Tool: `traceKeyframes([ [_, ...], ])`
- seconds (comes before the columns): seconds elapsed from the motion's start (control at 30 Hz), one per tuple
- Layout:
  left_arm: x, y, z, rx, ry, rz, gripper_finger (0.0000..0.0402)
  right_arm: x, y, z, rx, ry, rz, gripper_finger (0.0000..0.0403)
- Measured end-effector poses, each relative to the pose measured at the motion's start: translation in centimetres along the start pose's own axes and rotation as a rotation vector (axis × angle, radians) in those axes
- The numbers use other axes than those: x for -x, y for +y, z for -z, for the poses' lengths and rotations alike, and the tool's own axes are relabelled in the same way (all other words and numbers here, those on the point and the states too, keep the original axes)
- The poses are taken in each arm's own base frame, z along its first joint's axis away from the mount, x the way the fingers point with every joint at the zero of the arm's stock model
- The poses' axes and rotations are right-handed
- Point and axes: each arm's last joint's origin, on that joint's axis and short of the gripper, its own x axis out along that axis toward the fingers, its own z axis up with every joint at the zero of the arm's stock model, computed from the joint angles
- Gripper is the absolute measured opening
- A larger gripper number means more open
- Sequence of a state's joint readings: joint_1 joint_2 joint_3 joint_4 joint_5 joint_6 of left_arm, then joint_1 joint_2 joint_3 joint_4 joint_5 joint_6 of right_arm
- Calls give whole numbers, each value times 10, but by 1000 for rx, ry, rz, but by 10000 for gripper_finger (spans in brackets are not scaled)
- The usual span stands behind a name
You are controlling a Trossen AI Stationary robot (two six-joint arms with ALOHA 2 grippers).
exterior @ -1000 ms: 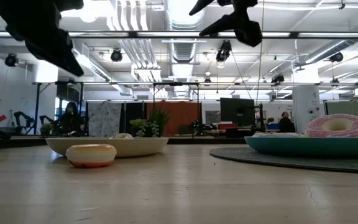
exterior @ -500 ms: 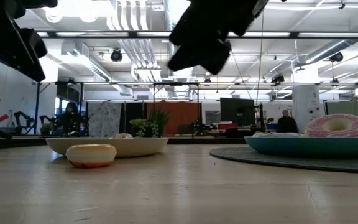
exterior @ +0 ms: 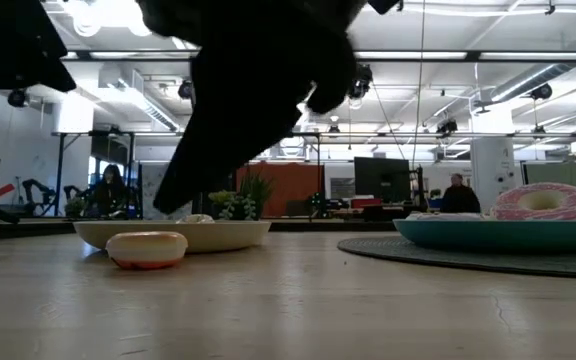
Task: Pick & Place donuts
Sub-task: Put the small orange donut on the white plate
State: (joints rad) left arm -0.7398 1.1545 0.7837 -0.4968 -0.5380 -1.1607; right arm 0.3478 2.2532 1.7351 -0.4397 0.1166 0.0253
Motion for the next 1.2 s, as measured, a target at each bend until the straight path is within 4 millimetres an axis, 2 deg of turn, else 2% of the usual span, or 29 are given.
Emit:
traceKeyframes([
  [0.17, 9, 3, -2, -52, -3, 10, 126, -7, 3, -13, 12, 19, 143, 169],
  [0.4, 16, 10, -2, -138, -8, -21, 126, -10, 14, -30, 24, -1, 131, 147],
  [0.67, 18, 12, -3, -193, -5, -28, 126, -30, 20, -17, -51, 96, 158, 137],
  [1.0, 18, 13, -2, -224, 2, -41, 126, -17, 22, -34, -46, 36, 208, 137],
  [1.2, 18, 13, -2, -229, 2, -40, 126, -26, 21, -23, -71, 79, 233, 137],
])
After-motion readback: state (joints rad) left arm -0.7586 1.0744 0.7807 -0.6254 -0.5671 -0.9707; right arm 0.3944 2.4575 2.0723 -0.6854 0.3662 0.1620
